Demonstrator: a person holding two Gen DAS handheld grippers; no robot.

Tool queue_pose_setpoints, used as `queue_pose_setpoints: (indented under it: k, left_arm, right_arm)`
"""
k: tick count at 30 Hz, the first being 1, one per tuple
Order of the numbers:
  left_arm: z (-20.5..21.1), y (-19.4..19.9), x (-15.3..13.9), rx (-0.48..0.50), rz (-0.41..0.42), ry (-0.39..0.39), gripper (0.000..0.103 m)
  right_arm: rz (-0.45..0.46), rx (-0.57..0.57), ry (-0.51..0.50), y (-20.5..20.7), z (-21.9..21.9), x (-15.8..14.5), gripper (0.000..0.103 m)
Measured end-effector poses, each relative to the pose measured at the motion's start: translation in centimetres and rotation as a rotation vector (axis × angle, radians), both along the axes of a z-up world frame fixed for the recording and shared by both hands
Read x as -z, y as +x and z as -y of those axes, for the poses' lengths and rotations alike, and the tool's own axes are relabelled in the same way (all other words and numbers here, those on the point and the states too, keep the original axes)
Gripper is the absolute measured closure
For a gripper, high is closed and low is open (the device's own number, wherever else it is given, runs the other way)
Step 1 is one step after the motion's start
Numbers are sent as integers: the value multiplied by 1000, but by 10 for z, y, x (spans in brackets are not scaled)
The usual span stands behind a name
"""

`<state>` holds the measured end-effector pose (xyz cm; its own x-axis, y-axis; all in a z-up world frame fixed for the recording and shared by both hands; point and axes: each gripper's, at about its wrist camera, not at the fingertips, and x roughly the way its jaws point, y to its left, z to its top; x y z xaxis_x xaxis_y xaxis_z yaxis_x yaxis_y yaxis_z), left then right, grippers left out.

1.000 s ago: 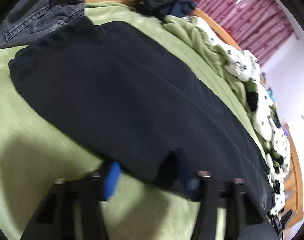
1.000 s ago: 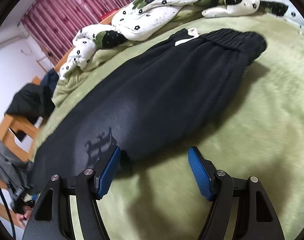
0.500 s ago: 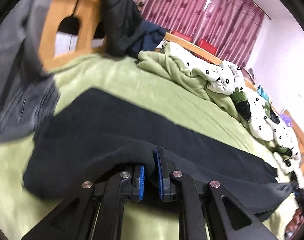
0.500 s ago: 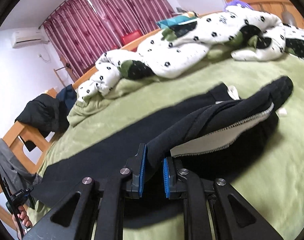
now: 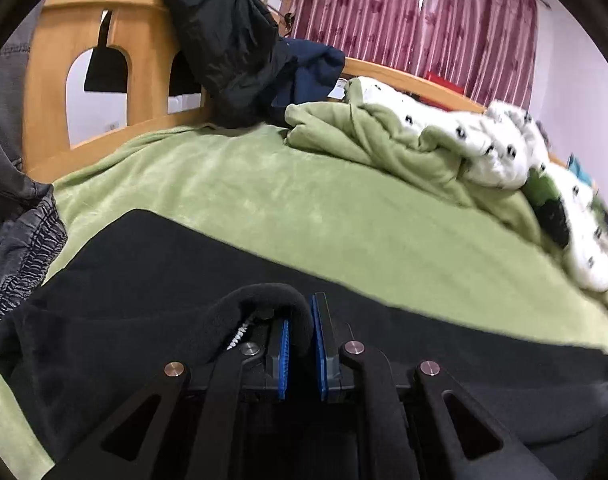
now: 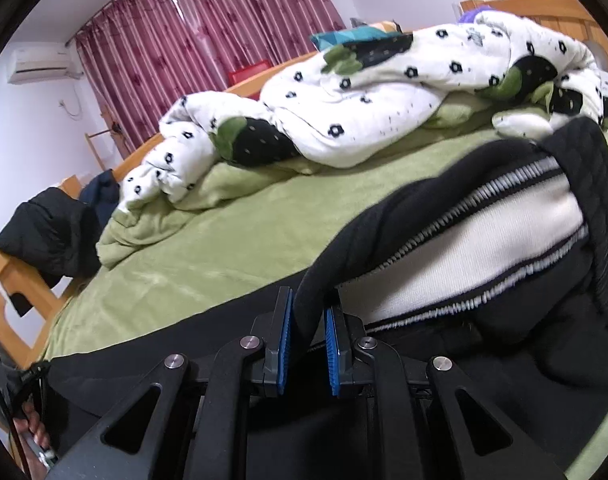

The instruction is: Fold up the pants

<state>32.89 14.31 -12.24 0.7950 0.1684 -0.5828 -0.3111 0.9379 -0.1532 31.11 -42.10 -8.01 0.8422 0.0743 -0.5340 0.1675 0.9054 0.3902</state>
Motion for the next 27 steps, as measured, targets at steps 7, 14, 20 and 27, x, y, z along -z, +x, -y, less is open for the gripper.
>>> queue_pose_setpoints:
  k: [7,14,20,27]
  left_arm:
    - [-2,4,13,26,-27,-46,92]
    - [0,-4,11,27,-3,-50,92]
    - [2,-5,12,48,-16,-62,66]
    - [14,-12,10,95,-11,-32,47]
  right_arm:
    - [-58,1,22,10,0,28,81]
    - [-45,-40,37,6,-2,29,72]
    - [-29,-60,-7,1,-11,25,61]
    - [19,-142,-153,-11,-42,16,54]
